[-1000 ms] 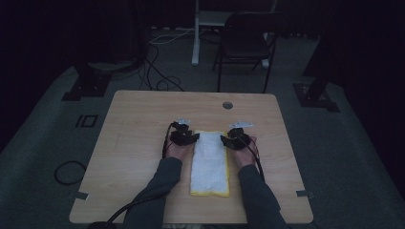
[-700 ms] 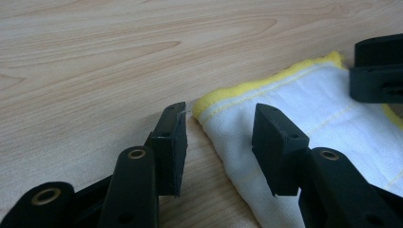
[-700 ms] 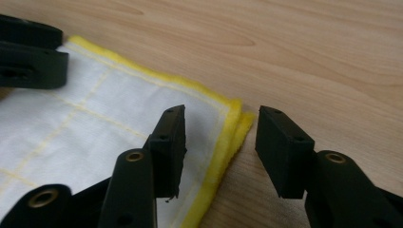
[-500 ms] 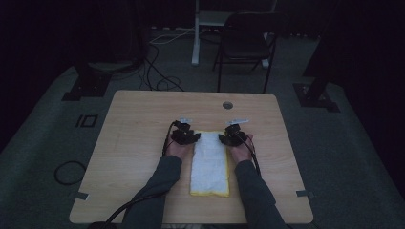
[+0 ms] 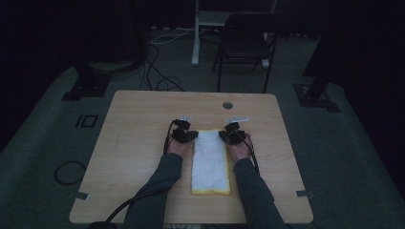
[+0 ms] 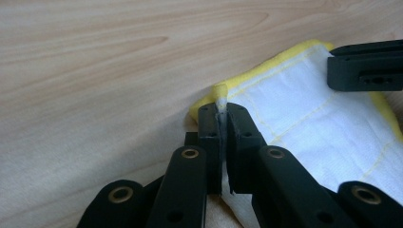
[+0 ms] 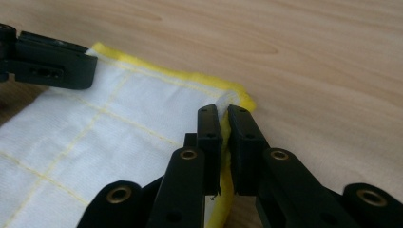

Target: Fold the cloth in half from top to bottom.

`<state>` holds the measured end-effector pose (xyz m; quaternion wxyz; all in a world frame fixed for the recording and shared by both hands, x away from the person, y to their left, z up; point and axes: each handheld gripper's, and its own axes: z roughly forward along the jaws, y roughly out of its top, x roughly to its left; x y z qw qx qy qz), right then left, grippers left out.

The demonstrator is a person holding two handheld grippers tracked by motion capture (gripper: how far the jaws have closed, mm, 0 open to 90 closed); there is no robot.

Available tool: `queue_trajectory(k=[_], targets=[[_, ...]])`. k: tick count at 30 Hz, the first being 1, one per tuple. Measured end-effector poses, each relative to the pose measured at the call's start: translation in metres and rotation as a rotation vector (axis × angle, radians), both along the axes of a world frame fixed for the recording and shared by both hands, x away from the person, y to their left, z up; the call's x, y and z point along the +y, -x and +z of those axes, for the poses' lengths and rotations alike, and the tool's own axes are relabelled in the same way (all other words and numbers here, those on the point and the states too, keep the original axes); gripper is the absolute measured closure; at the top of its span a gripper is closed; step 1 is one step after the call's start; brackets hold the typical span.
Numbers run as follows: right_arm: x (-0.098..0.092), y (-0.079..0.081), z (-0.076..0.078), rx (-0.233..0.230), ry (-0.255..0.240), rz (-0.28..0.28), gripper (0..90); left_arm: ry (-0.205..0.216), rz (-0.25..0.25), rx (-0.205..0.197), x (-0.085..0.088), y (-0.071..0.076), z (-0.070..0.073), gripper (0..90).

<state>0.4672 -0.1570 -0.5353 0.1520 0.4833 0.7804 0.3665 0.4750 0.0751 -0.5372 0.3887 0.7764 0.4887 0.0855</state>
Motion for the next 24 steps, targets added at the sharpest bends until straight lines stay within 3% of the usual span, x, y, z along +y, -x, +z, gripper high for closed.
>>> queue_trajectory(k=[7,24], targets=[[-0.001,-0.001,0.011,-0.038,-0.013,0.002,84.7,0.031,0.000,-0.041,0.003,-0.001,0.011,86.7],[-0.010,0.014,0.042,-0.140,-0.020,0.028,84.7,0.097,-0.059,-0.141,0.005,0.007,0.047,86.5]])
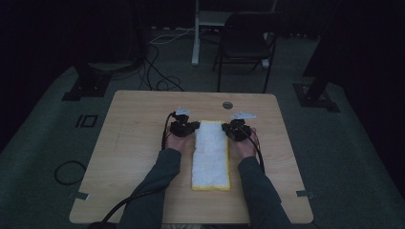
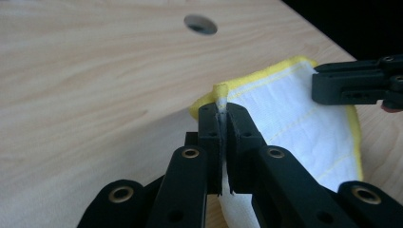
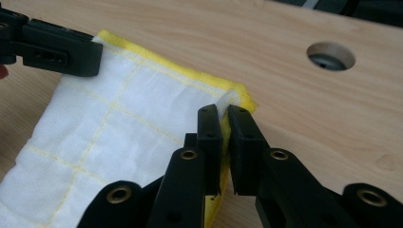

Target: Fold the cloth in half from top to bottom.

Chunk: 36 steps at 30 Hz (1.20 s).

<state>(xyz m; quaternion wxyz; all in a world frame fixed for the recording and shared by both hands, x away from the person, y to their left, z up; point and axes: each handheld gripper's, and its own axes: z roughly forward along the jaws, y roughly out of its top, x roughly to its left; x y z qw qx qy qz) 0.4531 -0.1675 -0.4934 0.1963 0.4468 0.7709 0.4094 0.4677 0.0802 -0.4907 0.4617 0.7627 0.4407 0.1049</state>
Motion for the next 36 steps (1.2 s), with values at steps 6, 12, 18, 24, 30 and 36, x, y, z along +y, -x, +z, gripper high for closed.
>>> queue_trajectory(k=[6,12,18,24,30,36], targets=[[-0.003,0.007,0.009,-0.025,-0.005,0.010,84.7,0.014,-0.021,-0.043,0.000,0.009,0.012,86.5],[-0.005,0.021,0.011,-0.044,-0.013,0.027,84.7,0.028,-0.044,-0.069,0.003,0.023,0.016,86.5],[-0.007,0.037,0.015,-0.070,-0.018,0.044,84.7,0.024,-0.073,-0.102,0.005,0.040,0.024,86.5],[-0.008,0.054,0.020,-0.094,-0.033,0.056,84.7,0.038,-0.089,-0.121,0.008,0.058,0.029,86.5],[-0.008,0.070,0.026,-0.117,-0.031,0.074,84.7,0.054,-0.098,-0.127,0.012,0.072,0.032,86.5],[-0.008,0.086,0.027,-0.131,-0.029,0.098,84.7,0.061,-0.103,-0.127,0.016,0.086,0.028,86.4]])
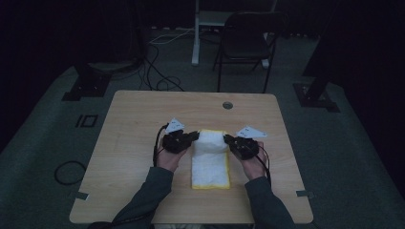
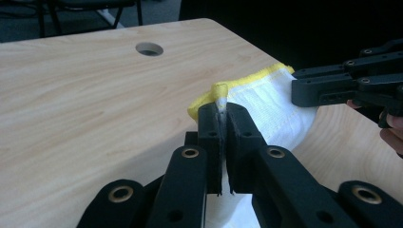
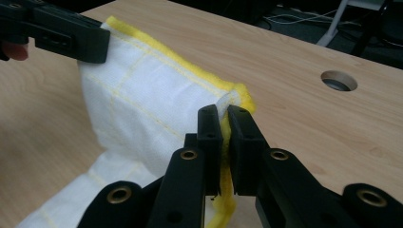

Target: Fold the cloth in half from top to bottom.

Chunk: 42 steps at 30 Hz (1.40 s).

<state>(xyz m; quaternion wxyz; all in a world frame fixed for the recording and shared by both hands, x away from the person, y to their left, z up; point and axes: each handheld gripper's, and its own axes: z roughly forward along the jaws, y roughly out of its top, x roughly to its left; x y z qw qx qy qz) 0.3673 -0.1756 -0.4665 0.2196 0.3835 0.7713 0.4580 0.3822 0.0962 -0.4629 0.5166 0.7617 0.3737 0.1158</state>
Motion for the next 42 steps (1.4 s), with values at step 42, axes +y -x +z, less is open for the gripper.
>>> queue_trajectory(k=[42], targets=[[0.002,0.059,-0.054,0.127,0.030,0.051,84.4,-0.003,-0.036,0.136,0.009,0.063,-0.062,84.3]])
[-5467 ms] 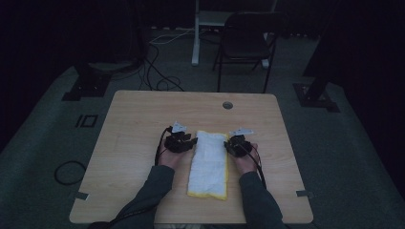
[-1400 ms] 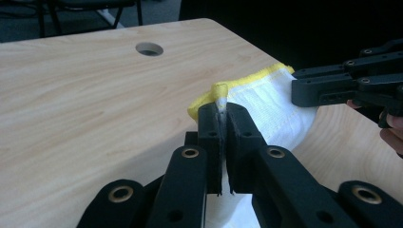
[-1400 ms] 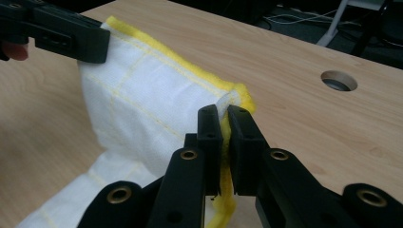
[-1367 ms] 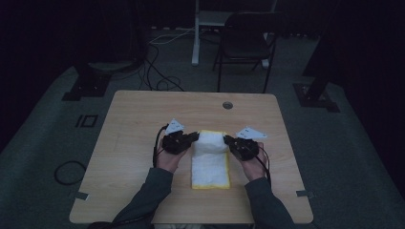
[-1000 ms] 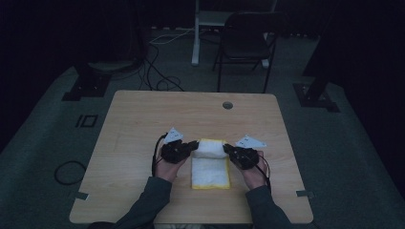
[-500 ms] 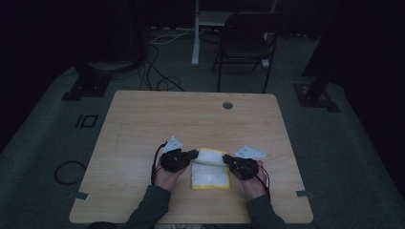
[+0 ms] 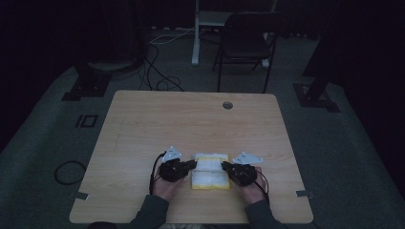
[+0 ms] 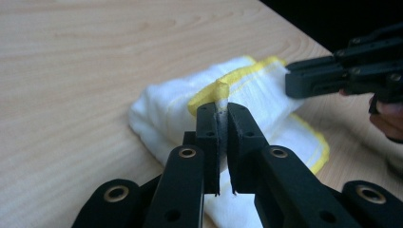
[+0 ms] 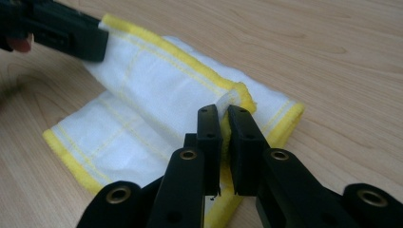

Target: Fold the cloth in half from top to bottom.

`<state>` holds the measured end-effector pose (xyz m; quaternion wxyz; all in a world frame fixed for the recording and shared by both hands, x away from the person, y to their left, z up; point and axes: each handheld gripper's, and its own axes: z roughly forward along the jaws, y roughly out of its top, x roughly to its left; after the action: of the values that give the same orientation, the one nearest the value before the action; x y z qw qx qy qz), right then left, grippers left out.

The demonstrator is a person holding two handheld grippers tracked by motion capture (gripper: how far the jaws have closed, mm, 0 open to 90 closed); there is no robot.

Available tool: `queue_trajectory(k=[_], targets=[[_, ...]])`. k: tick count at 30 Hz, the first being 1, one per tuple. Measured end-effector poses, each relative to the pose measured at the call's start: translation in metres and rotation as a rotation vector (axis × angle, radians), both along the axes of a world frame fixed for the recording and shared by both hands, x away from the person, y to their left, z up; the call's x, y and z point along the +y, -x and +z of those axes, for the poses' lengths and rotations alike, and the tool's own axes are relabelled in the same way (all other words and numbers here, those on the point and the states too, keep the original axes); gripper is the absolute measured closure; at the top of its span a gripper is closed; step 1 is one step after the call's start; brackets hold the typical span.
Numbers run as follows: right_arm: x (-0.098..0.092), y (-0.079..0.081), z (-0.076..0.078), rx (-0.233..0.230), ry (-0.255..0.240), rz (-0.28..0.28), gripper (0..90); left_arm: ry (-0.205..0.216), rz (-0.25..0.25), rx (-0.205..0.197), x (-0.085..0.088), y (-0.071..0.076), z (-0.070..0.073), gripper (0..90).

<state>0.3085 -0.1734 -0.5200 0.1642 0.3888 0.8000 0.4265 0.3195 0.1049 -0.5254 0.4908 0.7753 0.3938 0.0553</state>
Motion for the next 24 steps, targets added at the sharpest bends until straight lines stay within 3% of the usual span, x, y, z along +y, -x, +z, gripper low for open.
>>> queue_trajectory(k=[4,8,14,18,24], targets=[[0.000,0.002,-0.003,0.008,0.006,0.002,84.4,0.026,0.007,0.007,0.003,0.001,-0.002,77.4],[0.000,0.004,-0.005,0.018,0.009,0.006,84.2,0.076,0.039,-0.006,0.010,-0.004,0.008,74.2],[0.001,0.007,-0.006,0.023,0.013,0.015,83.7,0.056,0.057,-0.015,0.008,-0.021,0.018,74.5],[0.001,0.009,-0.006,0.024,0.011,0.018,83.4,0.005,0.025,-0.003,-0.003,-0.027,0.013,74.5],[-0.002,0.010,-0.006,0.023,0.005,0.016,81.5,-0.020,-0.004,0.017,-0.011,-0.024,0.004,75.4]])
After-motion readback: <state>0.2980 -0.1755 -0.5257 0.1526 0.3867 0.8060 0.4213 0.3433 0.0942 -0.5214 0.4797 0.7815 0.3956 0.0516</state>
